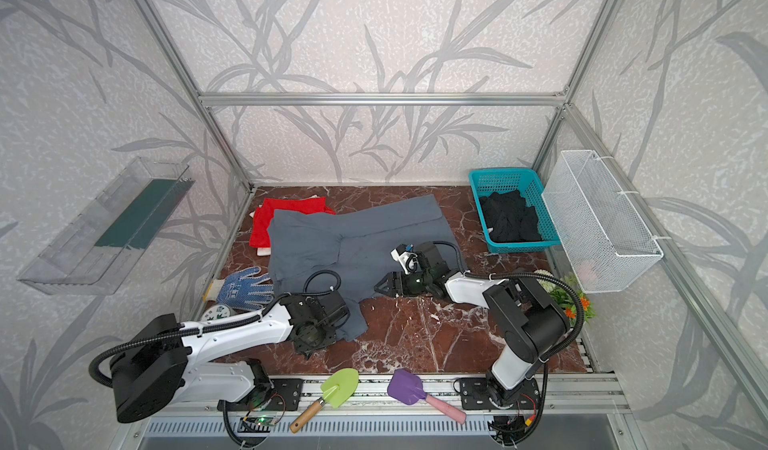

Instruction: Fold and stack the t-shirts

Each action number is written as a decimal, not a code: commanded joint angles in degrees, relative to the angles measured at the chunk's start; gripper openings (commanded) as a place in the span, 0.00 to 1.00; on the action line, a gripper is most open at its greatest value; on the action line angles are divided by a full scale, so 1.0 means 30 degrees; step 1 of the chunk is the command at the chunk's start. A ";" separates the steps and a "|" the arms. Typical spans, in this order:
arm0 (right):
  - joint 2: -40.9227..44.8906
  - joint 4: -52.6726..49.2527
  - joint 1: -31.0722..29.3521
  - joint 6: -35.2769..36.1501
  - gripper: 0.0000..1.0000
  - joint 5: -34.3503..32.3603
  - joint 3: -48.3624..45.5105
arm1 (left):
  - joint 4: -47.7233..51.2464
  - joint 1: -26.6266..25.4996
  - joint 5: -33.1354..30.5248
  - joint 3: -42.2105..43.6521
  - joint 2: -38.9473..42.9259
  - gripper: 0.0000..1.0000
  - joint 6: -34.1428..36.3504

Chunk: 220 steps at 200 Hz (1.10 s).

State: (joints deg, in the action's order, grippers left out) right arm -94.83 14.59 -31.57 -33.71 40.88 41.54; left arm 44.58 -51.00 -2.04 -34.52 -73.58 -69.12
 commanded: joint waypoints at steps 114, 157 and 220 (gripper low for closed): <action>0.4570 -0.8424 0.5989 0.0262 0.76 -0.8675 -0.1595 | 0.9718 -0.0020 -0.0149 -0.1532 1.0832 0.00 -0.3019; 0.4576 -1.0506 0.7195 0.1610 0.71 -1.1691 -0.0768 | 0.9372 -0.0020 -0.0525 -0.1643 1.0407 0.00 -0.2545; 0.3303 -1.0284 0.8118 0.2487 0.61 -1.2897 0.0239 | 0.8181 -0.0020 -0.0124 -0.0928 1.0413 0.00 -0.2713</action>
State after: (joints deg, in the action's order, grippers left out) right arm -82.67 -15.31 -7.51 -28.10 4.86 39.92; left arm 69.08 -51.00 -2.00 -38.06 -42.22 -76.14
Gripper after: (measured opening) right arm 0.618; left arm 0.047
